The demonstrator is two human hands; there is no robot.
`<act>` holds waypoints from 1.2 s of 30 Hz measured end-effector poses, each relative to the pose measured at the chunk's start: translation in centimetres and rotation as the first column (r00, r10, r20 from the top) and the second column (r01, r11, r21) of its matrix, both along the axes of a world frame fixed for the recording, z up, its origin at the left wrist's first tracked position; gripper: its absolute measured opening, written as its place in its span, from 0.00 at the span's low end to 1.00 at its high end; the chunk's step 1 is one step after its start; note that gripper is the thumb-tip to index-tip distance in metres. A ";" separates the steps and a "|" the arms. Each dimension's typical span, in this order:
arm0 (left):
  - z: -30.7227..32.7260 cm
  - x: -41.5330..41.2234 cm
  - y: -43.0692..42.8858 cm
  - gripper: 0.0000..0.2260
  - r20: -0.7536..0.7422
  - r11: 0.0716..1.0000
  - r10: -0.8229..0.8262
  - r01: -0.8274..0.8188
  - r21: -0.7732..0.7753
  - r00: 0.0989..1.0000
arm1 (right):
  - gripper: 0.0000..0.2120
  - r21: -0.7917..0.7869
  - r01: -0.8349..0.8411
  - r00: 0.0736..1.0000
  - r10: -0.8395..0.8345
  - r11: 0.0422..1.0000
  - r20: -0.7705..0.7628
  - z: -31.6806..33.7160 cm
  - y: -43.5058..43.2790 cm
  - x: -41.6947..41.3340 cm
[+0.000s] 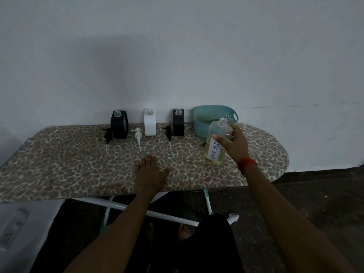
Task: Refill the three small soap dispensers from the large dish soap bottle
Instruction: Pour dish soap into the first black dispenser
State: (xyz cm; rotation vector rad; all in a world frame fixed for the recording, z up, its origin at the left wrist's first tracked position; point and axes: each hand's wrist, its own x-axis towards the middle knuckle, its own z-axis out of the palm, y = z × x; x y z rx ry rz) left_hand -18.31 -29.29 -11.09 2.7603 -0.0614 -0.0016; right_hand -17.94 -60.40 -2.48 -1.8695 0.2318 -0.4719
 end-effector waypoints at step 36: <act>-0.5 3.3 17.8 0.30 0.084 0.961 0.195 -0.173 -0.215 0.977 | 0.38 -0.374 -0.382 0.913 0.282 0.845 -0.295 1.2 37.2 20.0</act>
